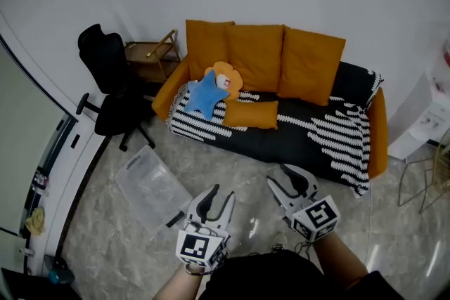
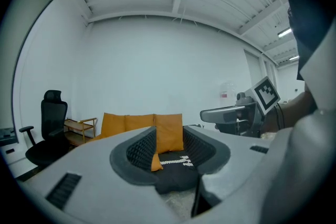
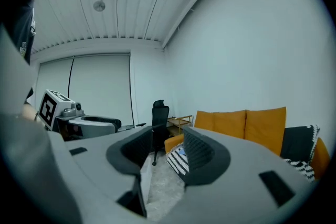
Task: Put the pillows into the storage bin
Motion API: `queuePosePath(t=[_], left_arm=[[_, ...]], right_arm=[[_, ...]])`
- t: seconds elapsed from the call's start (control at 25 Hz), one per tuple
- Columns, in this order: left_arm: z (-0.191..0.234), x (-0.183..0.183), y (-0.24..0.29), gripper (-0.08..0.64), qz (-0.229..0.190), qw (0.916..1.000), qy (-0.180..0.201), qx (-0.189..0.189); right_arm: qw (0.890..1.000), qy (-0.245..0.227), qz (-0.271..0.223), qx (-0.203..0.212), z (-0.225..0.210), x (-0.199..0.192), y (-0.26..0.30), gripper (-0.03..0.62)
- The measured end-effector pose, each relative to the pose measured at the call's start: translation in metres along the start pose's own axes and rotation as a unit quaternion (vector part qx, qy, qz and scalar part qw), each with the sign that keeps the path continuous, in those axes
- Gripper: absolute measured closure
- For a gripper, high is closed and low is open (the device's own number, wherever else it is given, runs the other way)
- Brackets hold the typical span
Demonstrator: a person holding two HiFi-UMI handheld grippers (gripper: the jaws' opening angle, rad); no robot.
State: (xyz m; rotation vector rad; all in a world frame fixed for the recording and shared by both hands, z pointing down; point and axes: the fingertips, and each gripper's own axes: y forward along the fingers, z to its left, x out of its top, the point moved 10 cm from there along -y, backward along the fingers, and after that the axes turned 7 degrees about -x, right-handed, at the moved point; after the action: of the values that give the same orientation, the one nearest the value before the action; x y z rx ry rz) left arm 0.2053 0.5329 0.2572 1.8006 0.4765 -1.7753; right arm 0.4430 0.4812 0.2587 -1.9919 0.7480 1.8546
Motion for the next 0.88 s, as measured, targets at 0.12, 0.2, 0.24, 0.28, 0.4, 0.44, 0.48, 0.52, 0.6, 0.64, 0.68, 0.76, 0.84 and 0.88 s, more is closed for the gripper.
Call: queuePosePath(t=[0.12,0.2,0.24,0.28,0.4,0.44,0.48,0.52,0.6,0.64,0.68,0.76,0.84,0.88], left_arm=[[-0.016,0.001,0.012,0.402,0.001,0.9999,-0.003,0.014],[-0.027,0.002,0.019,0.393,0.002,0.9997,-0.003,0.022],[-0.032,0.003,0.022,0.389,0.002,0.9997,-0.002,0.026],[-0.037,0.004,0.026,0.387,0.002,0.9996,-0.002,0.029],[-0.048,0.004,0.036,0.377,0.006,0.9994,-0.004,0.032],[-0.049,0.005,0.039,0.377,0.008,0.9994,-0.004,0.032],[-0.050,0.005,0.041,0.377,0.010,0.9994,-0.004,0.032],[-0.048,0.006,0.044,0.376,0.011,0.9994,-0.003,0.032],[-0.043,0.007,0.048,0.373,0.010,0.9994,-0.003,0.033],[-0.040,0.007,0.050,0.371,0.010,0.9994,-0.004,0.033],[-0.036,0.007,0.053,0.371,0.010,0.9994,-0.005,0.033],[-0.025,0.006,0.058,0.371,0.009,0.9995,-0.007,0.031],[-0.011,0.005,0.062,0.370,0.006,0.9996,-0.008,0.027],[-0.003,0.004,0.064,0.370,0.005,0.9996,-0.009,0.025]], right_arm=[[1.000,-0.003,-0.002,0.016,-0.020,0.001,-0.006,0.397],[1.000,-0.005,-0.003,0.026,-0.031,0.002,-0.010,0.390],[1.000,-0.007,-0.003,0.030,-0.037,0.003,-0.012,0.384],[0.999,-0.010,-0.004,0.034,-0.043,0.003,-0.013,0.379],[0.999,-0.008,-0.005,0.038,-0.060,0.002,-0.015,0.370],[0.999,-0.005,-0.005,0.038,-0.064,0.002,-0.014,0.365],[0.999,-0.001,-0.004,0.037,-0.068,0.002,-0.013,0.362],[0.999,0.003,-0.004,0.036,-0.071,0.002,-0.011,0.360],[0.999,0.004,-0.002,0.037,-0.074,0.001,-0.005,0.351],[0.999,0.003,0.000,0.038,-0.075,0.001,-0.001,0.344],[0.999,0.002,0.001,0.039,-0.076,0.001,0.003,0.341],[0.999,0.002,0.005,0.038,-0.077,0.001,0.014,0.337],[0.999,0.000,0.007,0.035,-0.076,0.002,0.026,0.333],[0.999,-0.001,0.009,0.033,-0.075,0.003,0.033,0.331]])
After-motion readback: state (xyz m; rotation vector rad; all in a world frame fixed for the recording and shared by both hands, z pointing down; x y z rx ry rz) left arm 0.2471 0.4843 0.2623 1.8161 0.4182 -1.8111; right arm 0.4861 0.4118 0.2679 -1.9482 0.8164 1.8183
